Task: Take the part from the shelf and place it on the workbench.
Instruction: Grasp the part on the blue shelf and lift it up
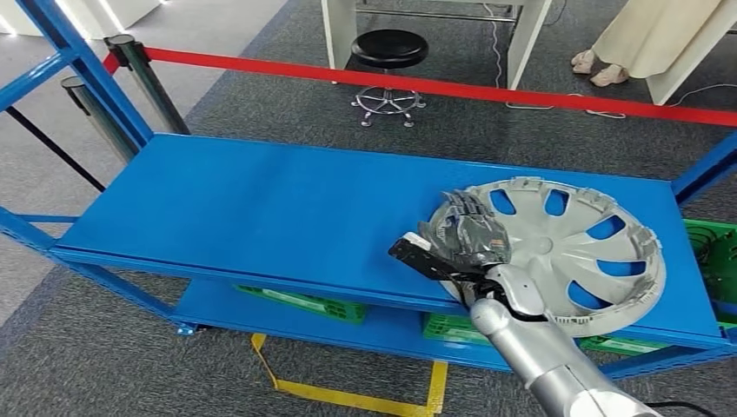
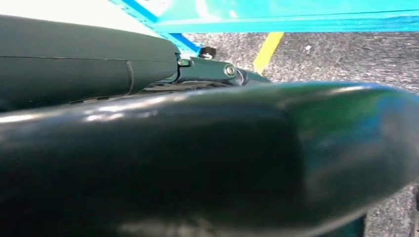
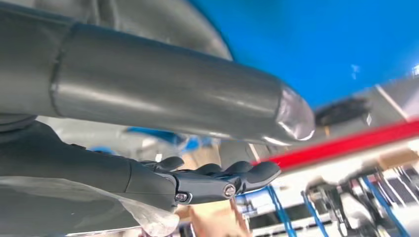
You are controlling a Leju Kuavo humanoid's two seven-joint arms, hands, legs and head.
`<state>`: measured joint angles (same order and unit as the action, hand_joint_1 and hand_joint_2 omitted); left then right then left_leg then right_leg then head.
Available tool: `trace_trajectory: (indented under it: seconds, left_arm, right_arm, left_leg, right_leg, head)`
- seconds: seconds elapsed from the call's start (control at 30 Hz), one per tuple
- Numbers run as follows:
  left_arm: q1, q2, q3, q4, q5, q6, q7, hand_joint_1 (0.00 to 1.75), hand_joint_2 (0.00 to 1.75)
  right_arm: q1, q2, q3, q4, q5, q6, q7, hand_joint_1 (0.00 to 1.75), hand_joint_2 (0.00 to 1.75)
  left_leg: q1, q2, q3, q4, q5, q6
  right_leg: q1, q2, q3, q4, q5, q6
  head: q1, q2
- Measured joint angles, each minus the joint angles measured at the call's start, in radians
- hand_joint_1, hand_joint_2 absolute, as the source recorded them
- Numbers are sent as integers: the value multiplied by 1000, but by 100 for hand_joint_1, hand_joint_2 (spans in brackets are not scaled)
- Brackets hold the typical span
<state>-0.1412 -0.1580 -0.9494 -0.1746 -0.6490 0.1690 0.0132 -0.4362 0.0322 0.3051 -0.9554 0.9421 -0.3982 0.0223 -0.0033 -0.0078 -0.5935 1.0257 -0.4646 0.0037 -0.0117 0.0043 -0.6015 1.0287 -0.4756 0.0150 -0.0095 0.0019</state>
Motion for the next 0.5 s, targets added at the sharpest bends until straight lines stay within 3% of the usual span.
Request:
trace_trajectory:
  seconds: [0.07,0.17,0.2,0.23,0.27,0.37,0.43,0.5]
  left_arm:
    - [0,0,1,0,-2,-1,0,0,0]
    - [0,0,1,0,-4,-3,0,0,0]
    - [0,0,2,0,-5,-4,0,0,0]
    - [0,0,2,0,-7,-6,-1,0,0]
    - [0,0,2,0,-7,-6,-1,0,0]
    - [0,0,2,0,-8,-6,-1,0,0]
    - [0,0,3,0,-8,-6,-1,0,0]
    - [1,-1,3,0,-8,-6,-1,0,0]
  right_arm:
    - [3,2,1,-21,12,-17,0,0,0]
    - [9,4,2,-43,26,-32,-1,0,0]
    - [14,4,2,-48,29,-37,-1,0,0]
    - [18,4,2,-53,32,-40,-2,0,0]
    - [21,4,3,-58,33,-41,-2,0,0]
    - [23,4,3,-70,35,-43,-3,0,0]
    - [24,4,3,-74,36,-45,-3,0,0]
    - [26,4,4,-76,36,-46,-4,0,0]
  left_leg:
    - [1,1,-12,34,-26,-10]
    - [5,2,-93,214,-115,-22]
    - [5,2,-118,266,-130,-23]
    - [5,2,-128,284,-125,-22]
    - [5,2,-119,260,-101,-20]
    - [3,1,-35,68,-1,-8]
    - [0,1,-11,7,11,-3]
    - [0,-1,-11,-1,11,4]
  right_leg:
    - [-3,-1,4,-3,1,-11]
    - [-4,-4,6,-4,-1,-20]
    - [-4,-5,7,-4,-2,-21]
    - [-3,-5,8,-4,-2,-22]
    - [-3,-4,9,-4,-3,-22]
    - [-1,-2,13,-3,-7,-19]
    - [2,-1,10,-4,-6,-11]
    - [1,-3,7,-6,-6,0]
  head:
    - [-2,0]
    - [-6,0]
    - [-6,0]
    - [-6,0]
    - [-6,0]
    - [-6,0]
    - [-5,0]
    - [-5,0]
